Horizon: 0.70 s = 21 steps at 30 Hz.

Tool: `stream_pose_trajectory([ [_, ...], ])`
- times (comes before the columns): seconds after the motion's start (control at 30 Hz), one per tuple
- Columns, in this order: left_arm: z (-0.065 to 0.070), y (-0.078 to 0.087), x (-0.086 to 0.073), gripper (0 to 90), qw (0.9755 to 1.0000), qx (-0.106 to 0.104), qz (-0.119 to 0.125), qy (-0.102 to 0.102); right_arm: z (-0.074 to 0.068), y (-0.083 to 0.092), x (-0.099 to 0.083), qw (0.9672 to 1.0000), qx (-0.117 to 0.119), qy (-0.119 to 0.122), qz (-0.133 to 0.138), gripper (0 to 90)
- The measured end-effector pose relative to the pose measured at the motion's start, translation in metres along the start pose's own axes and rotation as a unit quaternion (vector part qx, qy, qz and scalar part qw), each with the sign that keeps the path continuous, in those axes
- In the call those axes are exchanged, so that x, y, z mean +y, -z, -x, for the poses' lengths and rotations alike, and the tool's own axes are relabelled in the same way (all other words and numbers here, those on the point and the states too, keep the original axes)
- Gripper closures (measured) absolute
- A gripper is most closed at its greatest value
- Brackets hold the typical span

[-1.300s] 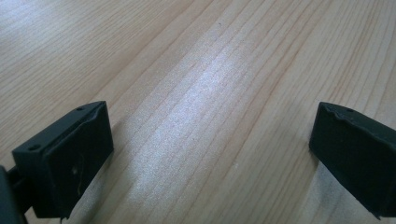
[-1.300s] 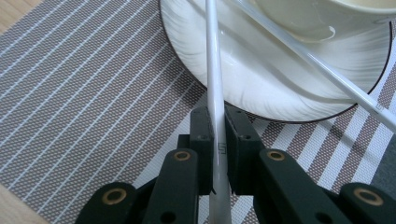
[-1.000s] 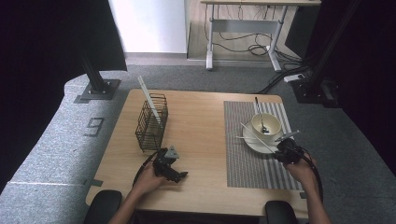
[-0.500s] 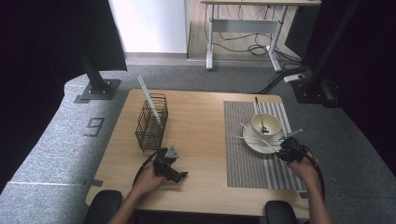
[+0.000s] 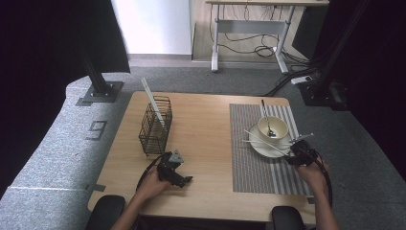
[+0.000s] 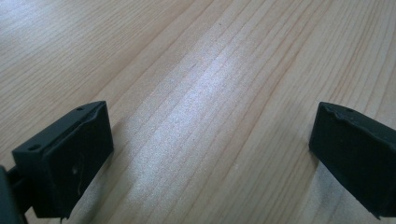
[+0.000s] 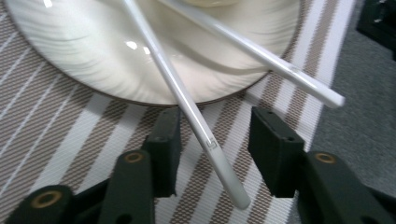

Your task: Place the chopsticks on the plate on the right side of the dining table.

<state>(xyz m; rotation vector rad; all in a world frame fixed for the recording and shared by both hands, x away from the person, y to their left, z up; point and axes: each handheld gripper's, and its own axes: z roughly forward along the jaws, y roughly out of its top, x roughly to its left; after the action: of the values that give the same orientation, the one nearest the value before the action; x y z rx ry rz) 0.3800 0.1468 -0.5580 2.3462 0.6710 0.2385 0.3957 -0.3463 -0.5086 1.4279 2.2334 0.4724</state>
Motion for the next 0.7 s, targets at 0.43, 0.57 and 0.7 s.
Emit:
stream_pose_trajectory([
  [0.43,0.0,0.0,0.0,0.0,1.0,0.0,0.0,0.0,0.012,-0.004,-0.003,0.9987,-0.032,-0.038,0.014,39.0],
  [0.57,0.0,0.0,0.0,0.0,1.0,0.0,0.0,0.0,0.016,-0.006,-0.003,0.9977,-0.04,-0.048,0.024,38.5],
  [0.7,0.0,0.0,0.0,0.0,1.0,0.0,0.0,0.0,0.017,-0.007,-0.003,0.9971,-0.047,-0.053,0.029,37.9],
])
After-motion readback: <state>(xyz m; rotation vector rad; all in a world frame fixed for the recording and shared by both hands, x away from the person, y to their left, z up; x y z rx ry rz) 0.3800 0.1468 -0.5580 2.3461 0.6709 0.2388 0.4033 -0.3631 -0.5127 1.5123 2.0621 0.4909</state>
